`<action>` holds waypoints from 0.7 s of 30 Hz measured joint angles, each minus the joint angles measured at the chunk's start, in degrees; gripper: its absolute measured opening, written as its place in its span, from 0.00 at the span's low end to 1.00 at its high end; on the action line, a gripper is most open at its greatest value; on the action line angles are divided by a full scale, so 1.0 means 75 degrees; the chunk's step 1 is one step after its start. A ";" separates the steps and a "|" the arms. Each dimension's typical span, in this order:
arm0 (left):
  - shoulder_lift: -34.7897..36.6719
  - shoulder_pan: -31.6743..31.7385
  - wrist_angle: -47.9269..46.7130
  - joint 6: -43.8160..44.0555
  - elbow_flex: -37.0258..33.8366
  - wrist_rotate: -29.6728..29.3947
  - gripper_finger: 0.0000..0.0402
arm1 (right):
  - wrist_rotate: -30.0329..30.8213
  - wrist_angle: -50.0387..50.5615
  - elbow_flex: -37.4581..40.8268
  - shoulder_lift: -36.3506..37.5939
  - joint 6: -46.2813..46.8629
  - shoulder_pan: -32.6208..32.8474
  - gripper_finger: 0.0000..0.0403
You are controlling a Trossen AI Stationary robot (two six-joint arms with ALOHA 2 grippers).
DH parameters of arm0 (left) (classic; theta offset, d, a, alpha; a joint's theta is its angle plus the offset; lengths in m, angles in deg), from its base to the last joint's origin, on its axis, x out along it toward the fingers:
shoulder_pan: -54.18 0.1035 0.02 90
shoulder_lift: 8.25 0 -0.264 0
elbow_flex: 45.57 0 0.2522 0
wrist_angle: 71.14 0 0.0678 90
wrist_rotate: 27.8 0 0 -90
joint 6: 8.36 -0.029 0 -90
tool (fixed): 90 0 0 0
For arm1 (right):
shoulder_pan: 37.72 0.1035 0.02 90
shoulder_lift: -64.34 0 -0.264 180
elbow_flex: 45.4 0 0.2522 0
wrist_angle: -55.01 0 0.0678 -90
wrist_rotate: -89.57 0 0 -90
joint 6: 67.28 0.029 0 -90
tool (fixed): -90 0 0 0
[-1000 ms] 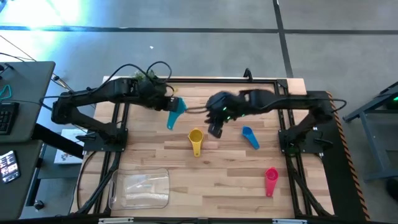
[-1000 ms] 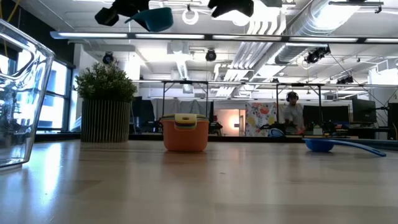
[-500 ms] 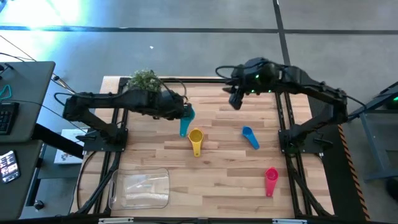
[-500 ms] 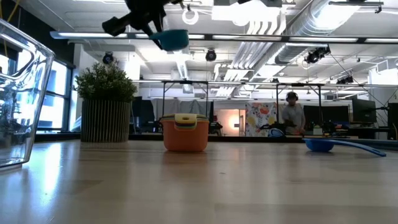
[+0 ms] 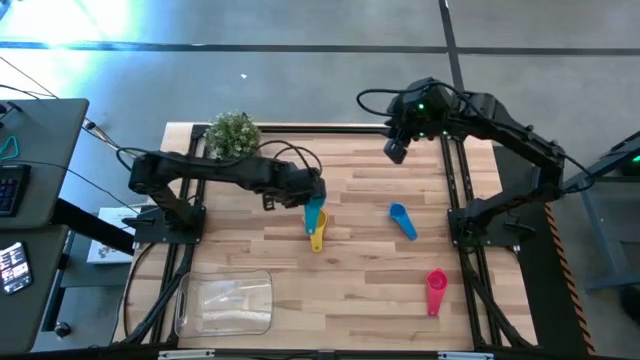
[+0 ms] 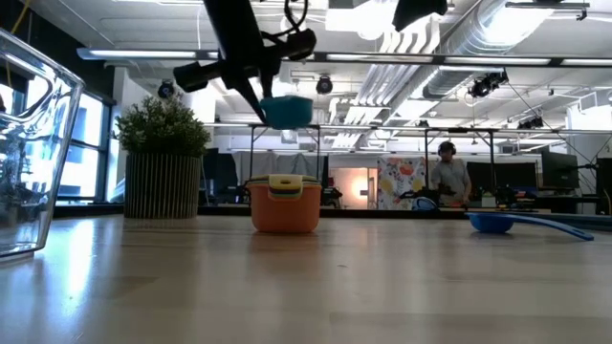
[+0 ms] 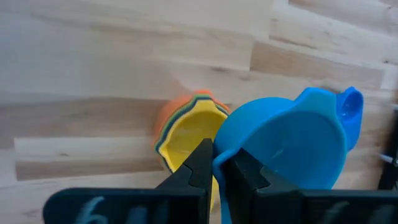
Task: Nest measuring cups in basket
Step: Stack the light blue measuring cup on the yellow measuring cup
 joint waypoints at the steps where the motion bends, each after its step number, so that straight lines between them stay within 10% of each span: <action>1: -0.0068 -0.0016 0.0109 0.0071 0.0000 0.0032 0.04 | 0.0000 0.0051 0.0000 0.0000 -0.0060 -0.0040 0.29; 21: -0.0920 -0.0452 0.0293 0.1572 -0.0006 0.0138 0.04 | -0.0015 0.0404 0.0006 0.0000 -0.0681 -0.0151 0.29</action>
